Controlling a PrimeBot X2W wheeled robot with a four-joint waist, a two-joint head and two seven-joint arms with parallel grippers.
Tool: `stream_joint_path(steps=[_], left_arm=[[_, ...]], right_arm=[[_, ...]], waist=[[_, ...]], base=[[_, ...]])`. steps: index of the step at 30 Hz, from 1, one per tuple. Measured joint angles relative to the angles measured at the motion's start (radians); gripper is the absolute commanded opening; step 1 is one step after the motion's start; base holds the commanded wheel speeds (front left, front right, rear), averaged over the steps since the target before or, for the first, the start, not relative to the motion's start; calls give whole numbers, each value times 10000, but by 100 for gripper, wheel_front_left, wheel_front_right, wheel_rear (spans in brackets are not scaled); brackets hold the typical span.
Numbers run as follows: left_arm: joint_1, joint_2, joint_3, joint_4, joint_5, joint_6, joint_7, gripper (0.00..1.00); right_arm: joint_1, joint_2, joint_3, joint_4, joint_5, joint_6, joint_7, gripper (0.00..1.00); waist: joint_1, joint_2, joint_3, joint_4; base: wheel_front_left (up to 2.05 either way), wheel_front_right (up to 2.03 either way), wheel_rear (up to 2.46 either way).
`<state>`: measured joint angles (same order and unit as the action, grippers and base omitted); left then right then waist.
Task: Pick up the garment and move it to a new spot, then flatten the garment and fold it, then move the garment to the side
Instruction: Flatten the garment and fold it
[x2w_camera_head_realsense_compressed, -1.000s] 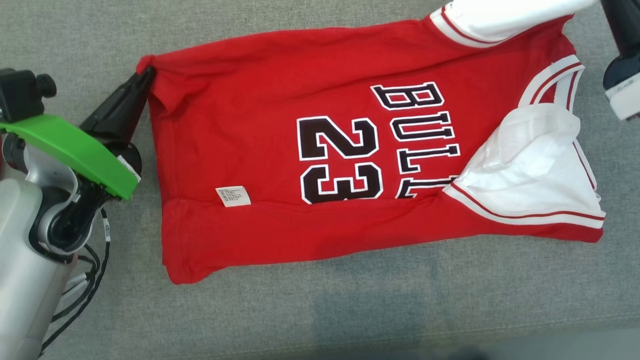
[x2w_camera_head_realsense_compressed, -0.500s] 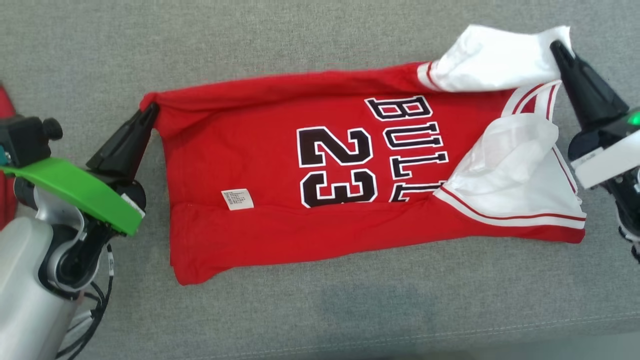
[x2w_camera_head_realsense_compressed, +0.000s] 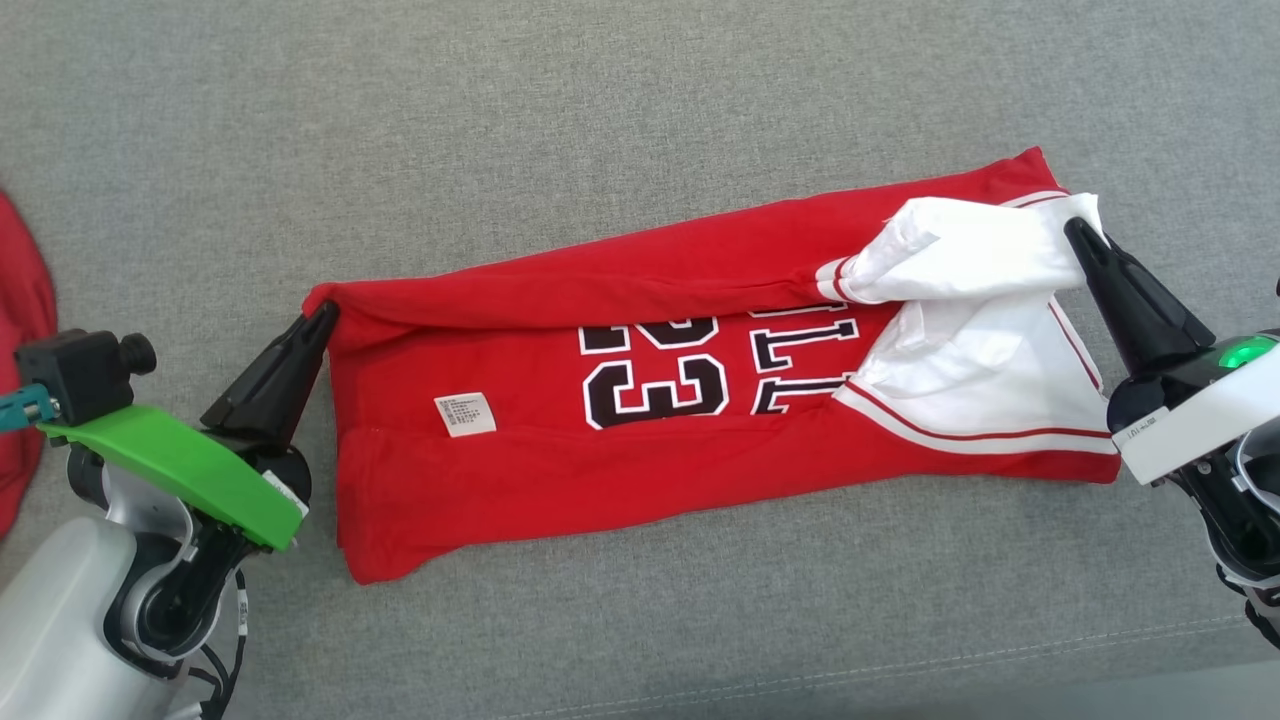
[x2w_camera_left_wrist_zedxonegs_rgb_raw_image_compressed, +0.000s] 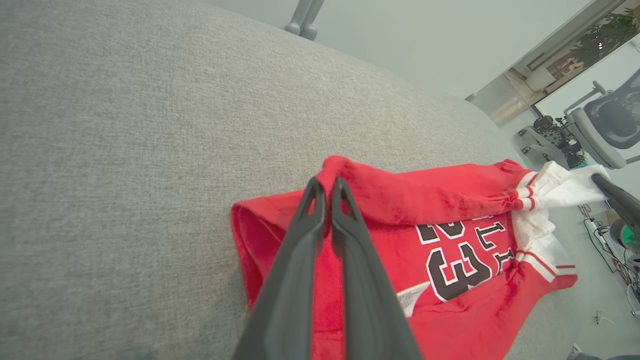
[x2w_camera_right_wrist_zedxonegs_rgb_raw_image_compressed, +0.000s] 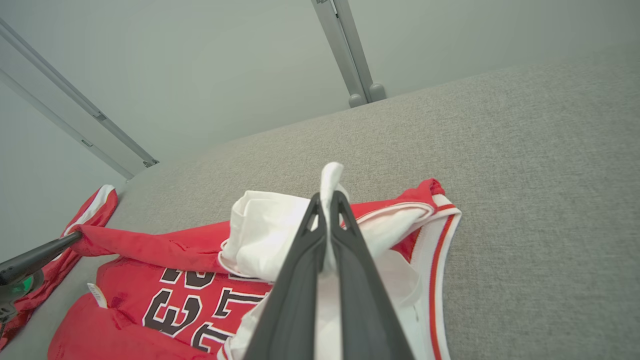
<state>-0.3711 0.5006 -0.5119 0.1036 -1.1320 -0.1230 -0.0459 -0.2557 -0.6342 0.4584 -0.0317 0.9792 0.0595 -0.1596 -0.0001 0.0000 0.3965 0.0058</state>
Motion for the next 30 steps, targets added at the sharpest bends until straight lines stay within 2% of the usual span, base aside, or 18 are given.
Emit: stream_joint_path(steps=[20,22,23,24,25,26,27,28,29,30], left_arm=[[860,69,-71,-140,-270,0,-184,0],[909,79,-71,-132,-284,2,-184,0],[920,88,-71,-123,-286,2,-184,0],[941,96,-71,-117,-290,2,-184,0],[970,98,-79,-109,-320,4,-182,6],[1028,98,-88,-107,-332,4,-182,20],[1101,98,-111,-92,-330,6,-182,39],[1163,98,-136,-56,-330,15,-178,61],[1229,100,-155,-15,-330,19,-169,87],[1294,100,-180,27,-330,65,-167,100]], right_arm=[[927,-224,568,-171,-385,-249,-56,0],[1011,-270,650,-161,-495,-278,-2,8],[1034,-280,721,-140,-558,-280,36,17],[1041,-290,779,-119,-619,-280,58,35],[1051,-307,811,-94,-681,-303,90,41],[1061,-328,825,-56,-713,-353,111,45],[1071,-357,842,-13,-732,-353,117,57],[1081,-385,872,12,-752,-353,123,91],[1109,-408,888,23,-775,-355,123,100],[1146,-422,899,50,-821,-380,125,100]], waist=[[0,0,-327,-87],[0,0,-334,-93],[0,0,-338,-95],[0,0,-342,-97],[0,0,-346,-98],[0,0,-350,-100],[0,0,-355,-101],[0,0,-361,-102],[0,0,-368,-104],[0,0,-374,-106]], base=[[0,0,0],[0,0,0],[0,0,0],[0,0,0],[0,0,0],[0,0,0],[0,0,0],[0,0,0],[0,0,0],[0,0,0]])
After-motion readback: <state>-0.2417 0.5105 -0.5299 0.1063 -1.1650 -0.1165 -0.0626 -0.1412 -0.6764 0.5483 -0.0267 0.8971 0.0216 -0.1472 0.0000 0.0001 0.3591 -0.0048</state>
